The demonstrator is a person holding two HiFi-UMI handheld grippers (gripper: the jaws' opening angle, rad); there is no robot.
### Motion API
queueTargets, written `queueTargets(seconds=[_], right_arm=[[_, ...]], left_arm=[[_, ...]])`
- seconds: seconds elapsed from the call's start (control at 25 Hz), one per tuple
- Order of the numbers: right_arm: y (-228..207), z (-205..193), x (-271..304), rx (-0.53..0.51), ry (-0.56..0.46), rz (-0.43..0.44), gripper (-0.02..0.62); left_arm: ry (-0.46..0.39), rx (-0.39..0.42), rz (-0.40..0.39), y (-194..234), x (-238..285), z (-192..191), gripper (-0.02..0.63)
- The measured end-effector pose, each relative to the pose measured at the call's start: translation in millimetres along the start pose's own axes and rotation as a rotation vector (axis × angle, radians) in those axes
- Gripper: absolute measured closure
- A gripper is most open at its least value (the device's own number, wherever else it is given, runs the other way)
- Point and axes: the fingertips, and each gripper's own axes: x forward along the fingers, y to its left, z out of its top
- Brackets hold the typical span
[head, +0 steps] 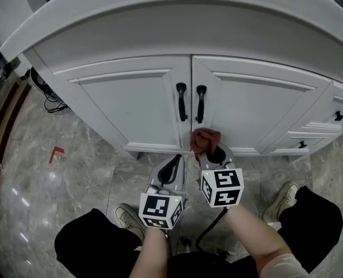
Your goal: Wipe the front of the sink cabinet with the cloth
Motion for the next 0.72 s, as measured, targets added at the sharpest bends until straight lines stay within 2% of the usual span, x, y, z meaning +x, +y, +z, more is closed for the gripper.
queueTargets(seconds=[0.16,0.72], right_arm=[[-25,-5,-10,-0.012,0.001,-0.045,0.514],[-133,-5,-64,0.075,-0.013,-0.226,0.514]], left_arm=[[0.002,0.006,-0.043,-17,13,-2,0.606],[-0.017,-0.003,-0.218,-105,53,-1,0.606]])
